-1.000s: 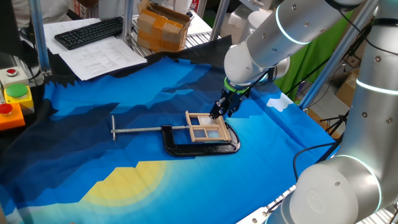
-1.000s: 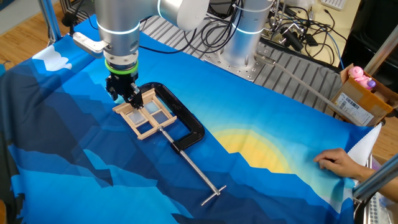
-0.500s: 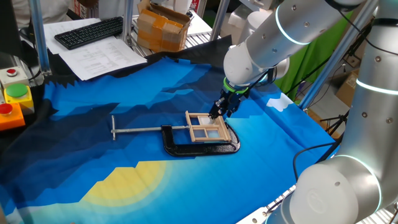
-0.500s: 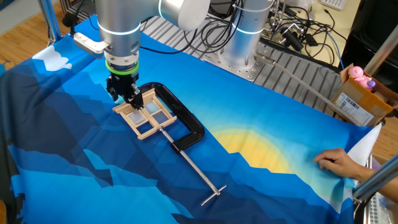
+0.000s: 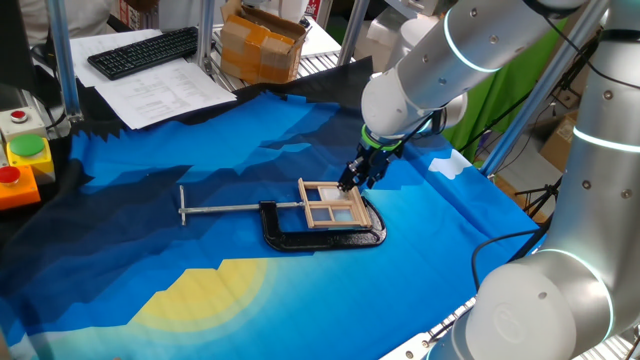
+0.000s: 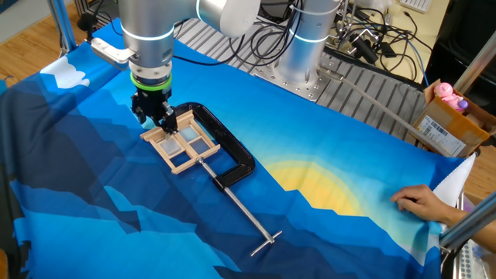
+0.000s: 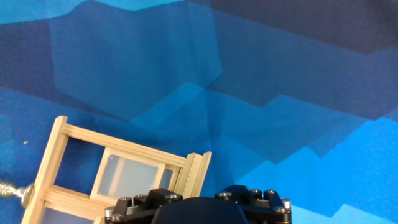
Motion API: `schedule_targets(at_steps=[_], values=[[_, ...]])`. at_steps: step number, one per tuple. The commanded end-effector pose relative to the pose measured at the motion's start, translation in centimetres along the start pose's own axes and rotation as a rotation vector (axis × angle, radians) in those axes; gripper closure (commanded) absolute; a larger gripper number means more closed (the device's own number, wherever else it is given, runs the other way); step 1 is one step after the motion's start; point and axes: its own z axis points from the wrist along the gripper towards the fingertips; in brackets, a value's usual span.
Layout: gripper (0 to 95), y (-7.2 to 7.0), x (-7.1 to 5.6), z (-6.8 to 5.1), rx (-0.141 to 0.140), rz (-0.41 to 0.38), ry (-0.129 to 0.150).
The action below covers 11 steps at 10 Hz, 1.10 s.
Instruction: Open a sliding window
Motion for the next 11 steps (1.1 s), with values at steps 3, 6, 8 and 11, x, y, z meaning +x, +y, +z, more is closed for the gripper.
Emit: schedule_targets(at_steps=[3, 6, 8, 11], values=[[19.0, 0.28, -0.17, 0.06, -0.004, -0.003, 0.001], [19.0, 0.55, -0.28, 0.06, -0.004, 0.009, 0.001], [19.0, 0.54, -0.30, 0.09, -0.027, 0.060, 0.002], [19.0, 0.51, -0.12, 0.72, -0.026, 0.073, -0.008]])
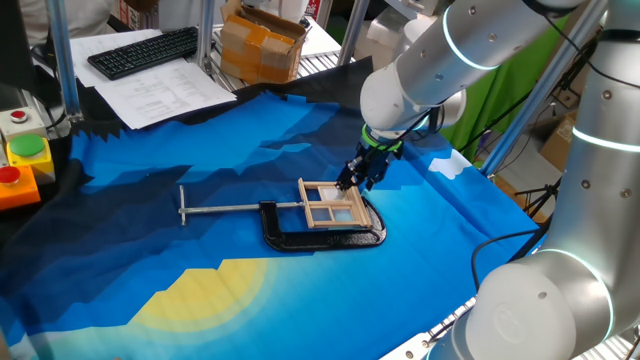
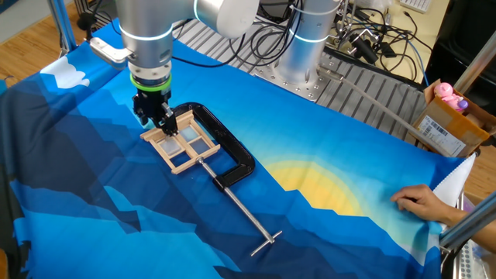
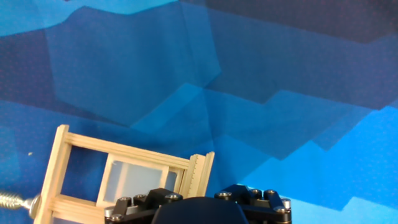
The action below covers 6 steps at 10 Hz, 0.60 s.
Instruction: Open a sliding window
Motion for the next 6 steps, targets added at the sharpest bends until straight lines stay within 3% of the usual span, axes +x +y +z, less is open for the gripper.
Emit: schedule_targets(at_steps=[1, 6], values=[[19.0, -0.17, -0.16, 0.22, 0.002, -0.001, -0.003], [19.0, -1.03, -0.10, 0.24, 0.008, -0.025, -0.004]])
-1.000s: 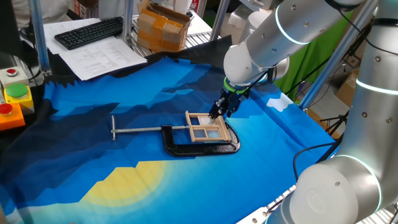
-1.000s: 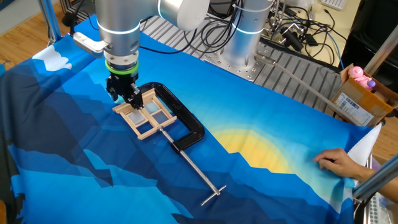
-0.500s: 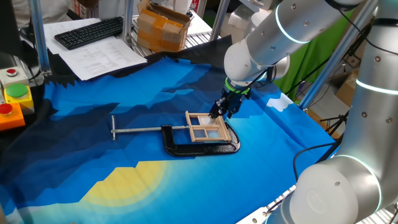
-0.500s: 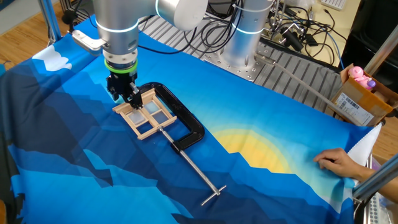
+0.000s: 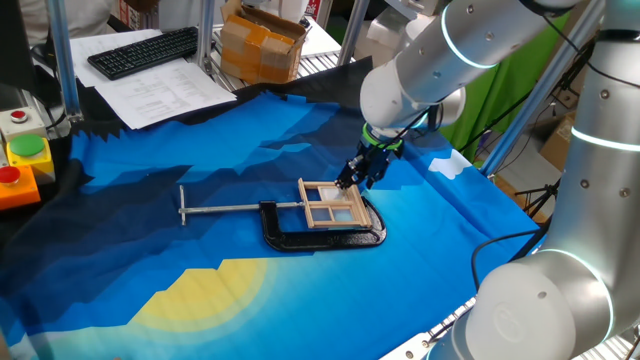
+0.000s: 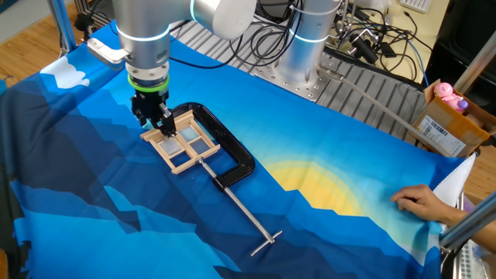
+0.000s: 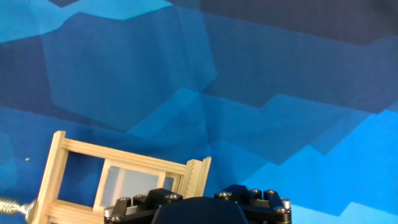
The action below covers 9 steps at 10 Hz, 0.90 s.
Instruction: Open a sliding window
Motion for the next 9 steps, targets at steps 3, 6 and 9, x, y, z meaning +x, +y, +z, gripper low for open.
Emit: schedule_targets(at_steps=[3, 6, 9], values=[[19.0, -0.5, 0.4, 0.5, 0.015, -0.012, 0.000], [19.0, -0.3, -0.3, -1.9, 0.010, -0.014, 0.078], [19.0, 0.9, -0.8, -3.6, 0.006, 0.006, 0.112]])
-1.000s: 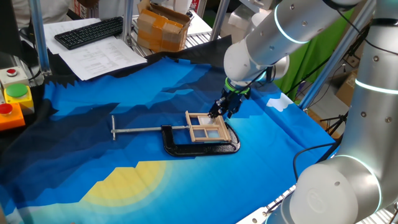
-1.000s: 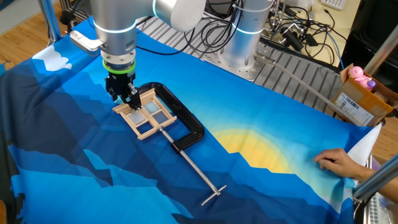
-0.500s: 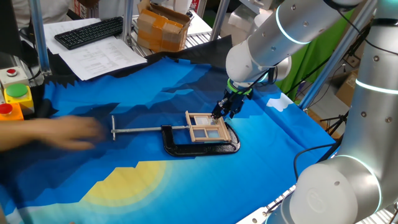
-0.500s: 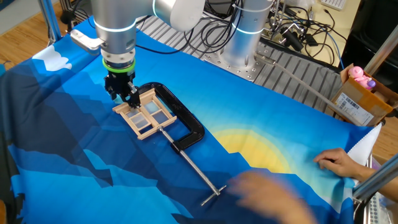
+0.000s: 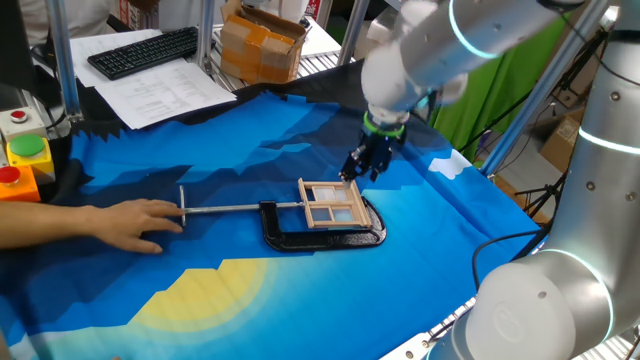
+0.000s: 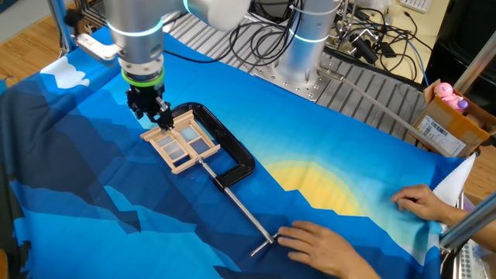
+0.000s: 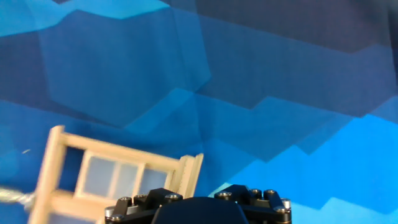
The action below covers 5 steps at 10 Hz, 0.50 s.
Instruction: Open a sliding window
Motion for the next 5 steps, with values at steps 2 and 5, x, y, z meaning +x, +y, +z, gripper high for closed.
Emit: schedule_targets(at_steps=[2, 5], values=[[19.0, 2.5, -1.0, -0.8, -0.004, 0.037, 0.014], [19.0, 4.5, -1.5, -1.0, 0.020, 0.058, 0.006]])
